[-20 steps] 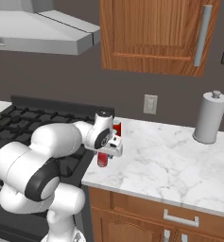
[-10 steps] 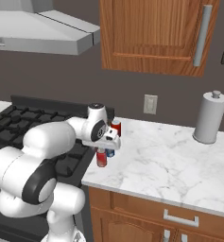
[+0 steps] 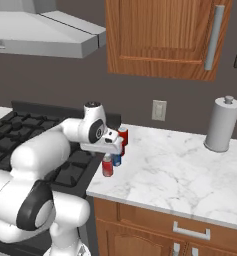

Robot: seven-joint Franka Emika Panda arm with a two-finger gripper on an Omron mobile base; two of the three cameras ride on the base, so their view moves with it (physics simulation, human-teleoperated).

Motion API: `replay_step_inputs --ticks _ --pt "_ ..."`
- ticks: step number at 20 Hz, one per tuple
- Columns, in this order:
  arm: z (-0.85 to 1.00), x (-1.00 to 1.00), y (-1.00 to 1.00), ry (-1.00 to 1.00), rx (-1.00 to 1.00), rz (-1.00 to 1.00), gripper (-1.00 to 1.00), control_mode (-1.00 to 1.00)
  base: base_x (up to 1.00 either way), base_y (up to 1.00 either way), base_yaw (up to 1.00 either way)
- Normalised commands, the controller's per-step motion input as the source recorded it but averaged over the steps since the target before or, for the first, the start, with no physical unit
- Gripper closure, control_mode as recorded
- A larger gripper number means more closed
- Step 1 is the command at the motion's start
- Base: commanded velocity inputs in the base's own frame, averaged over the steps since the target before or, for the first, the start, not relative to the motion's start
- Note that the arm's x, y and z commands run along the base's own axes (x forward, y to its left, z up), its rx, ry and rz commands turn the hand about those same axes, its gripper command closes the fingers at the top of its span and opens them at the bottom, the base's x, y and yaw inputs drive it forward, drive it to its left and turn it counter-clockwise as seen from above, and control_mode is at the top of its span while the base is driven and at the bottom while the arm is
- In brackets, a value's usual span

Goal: Four empty soda cans are scattered around the kitchen. Gather all the cans and cluster them next to the stove for recycling.

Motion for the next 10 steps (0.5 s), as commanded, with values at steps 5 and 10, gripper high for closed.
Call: replay_step_inputs --ticks 5,10 --pt "0.42 -0.65 0.13 0.00 -0.06 -0.01 -1.00 -1.00 0.00 0.00 0.00" --pt "0.30 -0.89 0.22 -0.05 -0.07 0.00 -1.00 -1.00 0.00 0.00 0.00"
